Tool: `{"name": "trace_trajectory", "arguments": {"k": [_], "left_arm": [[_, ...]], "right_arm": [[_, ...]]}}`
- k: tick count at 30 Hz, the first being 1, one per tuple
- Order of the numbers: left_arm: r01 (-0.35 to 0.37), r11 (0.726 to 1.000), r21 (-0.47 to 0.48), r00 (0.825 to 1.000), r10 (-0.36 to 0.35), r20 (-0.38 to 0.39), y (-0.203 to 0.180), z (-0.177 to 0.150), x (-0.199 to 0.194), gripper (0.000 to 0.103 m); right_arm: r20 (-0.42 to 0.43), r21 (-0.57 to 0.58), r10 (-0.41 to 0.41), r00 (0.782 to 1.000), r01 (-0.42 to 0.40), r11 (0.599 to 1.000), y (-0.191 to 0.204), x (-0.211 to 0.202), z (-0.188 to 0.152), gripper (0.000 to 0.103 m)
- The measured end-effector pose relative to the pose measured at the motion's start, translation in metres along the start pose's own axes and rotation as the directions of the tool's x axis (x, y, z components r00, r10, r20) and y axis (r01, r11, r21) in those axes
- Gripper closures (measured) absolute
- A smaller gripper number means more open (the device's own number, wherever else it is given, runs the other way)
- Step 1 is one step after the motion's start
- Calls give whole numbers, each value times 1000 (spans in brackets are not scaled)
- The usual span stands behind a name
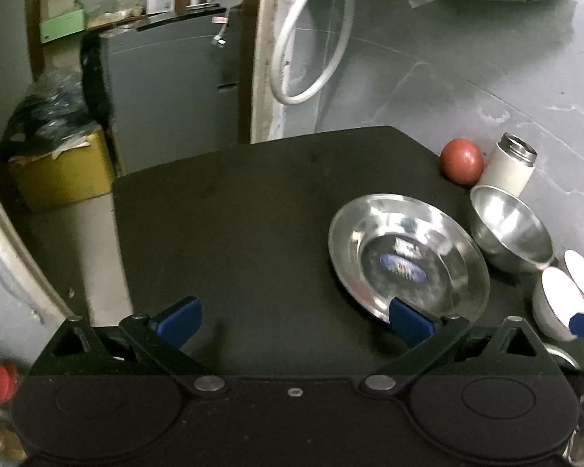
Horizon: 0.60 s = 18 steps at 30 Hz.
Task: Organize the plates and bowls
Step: 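Grasp the rim of the logo steel plate with the right gripper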
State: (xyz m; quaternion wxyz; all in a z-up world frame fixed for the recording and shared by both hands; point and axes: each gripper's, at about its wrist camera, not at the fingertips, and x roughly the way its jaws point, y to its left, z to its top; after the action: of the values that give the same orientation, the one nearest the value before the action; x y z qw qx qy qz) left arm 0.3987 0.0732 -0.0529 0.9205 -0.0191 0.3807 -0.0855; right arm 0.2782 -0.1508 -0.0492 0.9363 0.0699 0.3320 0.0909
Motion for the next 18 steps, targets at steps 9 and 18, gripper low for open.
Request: {"name": "trace_trajectory", "arguments": {"k": [9,18], "left_arm": [[66,995,72,998,-65,-8,-2,38,50,1],[122,988,98,992,-119,-35,-12,42,75,1]], "right_arm": [[-18,53,-30,999,31,998,-4,38,12,10],[-33,91,-63,997,66,994,-10,67,22,21]]}}
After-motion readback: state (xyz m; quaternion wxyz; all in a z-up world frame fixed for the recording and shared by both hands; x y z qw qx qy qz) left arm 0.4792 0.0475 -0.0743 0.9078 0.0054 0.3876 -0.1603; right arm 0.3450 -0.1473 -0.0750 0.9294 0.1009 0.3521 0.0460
